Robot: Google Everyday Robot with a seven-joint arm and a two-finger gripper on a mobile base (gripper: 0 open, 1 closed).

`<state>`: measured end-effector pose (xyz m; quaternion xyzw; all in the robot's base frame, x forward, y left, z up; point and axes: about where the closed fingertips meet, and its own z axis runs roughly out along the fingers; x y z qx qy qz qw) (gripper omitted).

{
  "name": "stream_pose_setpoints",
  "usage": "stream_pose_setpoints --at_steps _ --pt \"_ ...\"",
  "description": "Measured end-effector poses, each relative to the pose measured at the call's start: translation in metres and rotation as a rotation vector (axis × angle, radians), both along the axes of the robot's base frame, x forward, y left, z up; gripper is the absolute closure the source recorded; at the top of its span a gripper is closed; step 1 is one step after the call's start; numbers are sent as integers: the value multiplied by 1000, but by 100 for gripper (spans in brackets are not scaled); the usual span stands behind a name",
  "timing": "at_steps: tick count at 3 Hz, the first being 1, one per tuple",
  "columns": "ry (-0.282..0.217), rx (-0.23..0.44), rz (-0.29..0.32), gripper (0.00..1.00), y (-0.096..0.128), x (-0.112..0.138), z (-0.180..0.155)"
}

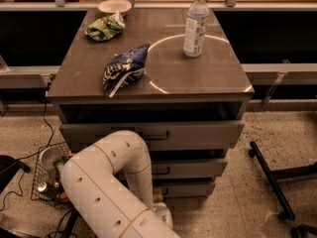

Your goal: Open bottom drawer

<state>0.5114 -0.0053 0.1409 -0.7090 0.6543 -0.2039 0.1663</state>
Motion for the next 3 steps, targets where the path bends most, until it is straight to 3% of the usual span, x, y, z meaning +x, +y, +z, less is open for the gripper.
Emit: stream_pose_setpoints --at_steps 2,3 --pt "-39 -113 -88 0 -47 7 4" --pt "-40 -114 -91 0 -48 7 5"
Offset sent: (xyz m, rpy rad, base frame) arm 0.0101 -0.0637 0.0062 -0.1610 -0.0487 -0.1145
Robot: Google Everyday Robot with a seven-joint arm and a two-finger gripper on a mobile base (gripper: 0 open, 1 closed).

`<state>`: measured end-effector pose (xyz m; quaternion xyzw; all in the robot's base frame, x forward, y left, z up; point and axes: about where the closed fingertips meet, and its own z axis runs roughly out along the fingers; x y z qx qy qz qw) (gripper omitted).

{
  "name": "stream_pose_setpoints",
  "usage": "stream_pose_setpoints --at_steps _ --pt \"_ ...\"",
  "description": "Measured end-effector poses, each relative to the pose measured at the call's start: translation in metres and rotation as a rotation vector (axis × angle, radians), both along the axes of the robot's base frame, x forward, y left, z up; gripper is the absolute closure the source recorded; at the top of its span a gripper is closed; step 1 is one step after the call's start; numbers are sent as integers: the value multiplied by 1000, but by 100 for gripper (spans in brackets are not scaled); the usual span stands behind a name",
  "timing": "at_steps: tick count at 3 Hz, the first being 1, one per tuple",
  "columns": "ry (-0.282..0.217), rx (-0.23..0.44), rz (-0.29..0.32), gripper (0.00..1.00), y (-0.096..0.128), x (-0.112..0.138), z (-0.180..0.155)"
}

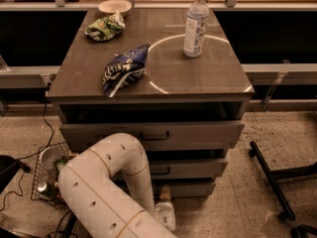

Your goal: Open bottom drawer

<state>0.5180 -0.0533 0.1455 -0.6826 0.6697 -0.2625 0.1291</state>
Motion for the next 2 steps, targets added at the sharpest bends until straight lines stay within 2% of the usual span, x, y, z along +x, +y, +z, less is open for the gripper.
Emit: stream_pose_setpoints --at_steps 1,2 --pt "10 48 13 0 -3 2 11" --pt "47 138 34 0 -1 -3 15"
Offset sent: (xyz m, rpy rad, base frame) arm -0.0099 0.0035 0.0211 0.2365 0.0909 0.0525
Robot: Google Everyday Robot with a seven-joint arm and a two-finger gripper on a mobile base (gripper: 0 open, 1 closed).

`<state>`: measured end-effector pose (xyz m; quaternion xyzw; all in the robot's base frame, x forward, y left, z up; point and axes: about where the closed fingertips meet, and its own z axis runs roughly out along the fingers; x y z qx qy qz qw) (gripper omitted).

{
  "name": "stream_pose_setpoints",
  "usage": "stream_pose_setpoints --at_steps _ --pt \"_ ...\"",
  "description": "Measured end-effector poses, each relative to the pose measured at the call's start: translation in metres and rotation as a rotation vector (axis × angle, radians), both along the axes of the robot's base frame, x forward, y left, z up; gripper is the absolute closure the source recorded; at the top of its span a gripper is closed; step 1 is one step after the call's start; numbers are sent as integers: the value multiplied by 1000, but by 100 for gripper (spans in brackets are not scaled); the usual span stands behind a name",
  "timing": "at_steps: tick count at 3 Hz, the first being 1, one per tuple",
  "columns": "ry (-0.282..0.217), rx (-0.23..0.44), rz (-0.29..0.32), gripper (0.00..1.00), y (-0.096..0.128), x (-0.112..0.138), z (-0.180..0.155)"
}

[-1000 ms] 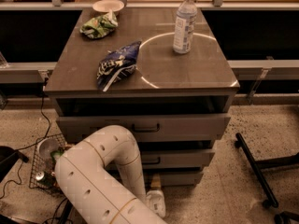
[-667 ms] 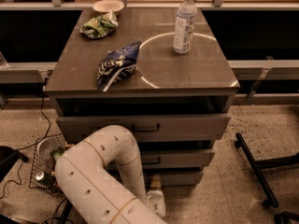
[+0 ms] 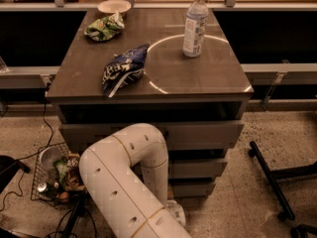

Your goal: Open bottom drawer

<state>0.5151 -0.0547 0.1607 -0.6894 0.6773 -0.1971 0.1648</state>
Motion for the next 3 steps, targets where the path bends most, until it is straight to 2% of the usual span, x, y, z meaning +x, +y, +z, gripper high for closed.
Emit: stream_pose_setpoints --at_steps 2,3 --pt "4 -12 9 0 4 0 -3" --pt "19 -36 12 0 12 -5 -14"
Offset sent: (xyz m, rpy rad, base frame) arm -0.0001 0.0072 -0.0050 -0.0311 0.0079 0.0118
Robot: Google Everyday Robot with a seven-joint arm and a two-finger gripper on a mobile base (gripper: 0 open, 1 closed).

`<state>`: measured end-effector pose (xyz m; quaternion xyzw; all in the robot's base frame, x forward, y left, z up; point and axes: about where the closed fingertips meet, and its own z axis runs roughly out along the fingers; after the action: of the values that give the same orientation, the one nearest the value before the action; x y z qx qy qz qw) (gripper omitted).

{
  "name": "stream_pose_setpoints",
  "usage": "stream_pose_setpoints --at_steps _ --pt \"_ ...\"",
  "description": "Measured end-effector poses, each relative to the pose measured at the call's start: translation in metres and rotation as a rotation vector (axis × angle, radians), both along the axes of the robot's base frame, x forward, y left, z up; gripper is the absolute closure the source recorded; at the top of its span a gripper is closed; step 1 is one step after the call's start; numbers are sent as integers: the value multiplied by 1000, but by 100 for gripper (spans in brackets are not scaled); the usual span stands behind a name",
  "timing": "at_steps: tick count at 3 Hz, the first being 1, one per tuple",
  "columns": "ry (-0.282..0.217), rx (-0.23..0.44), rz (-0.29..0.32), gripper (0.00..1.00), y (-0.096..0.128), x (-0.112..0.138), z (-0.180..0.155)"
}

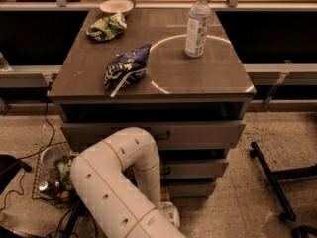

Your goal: Open bottom drawer

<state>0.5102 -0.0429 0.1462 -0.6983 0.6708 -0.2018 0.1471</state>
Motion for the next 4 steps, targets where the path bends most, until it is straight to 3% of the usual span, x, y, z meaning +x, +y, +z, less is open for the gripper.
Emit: stream_pose_setpoints --at_steps 2,4 --pt "48 65 38 2 16 -17 -22" --pt "69 100 77 48 24 -19 -30"
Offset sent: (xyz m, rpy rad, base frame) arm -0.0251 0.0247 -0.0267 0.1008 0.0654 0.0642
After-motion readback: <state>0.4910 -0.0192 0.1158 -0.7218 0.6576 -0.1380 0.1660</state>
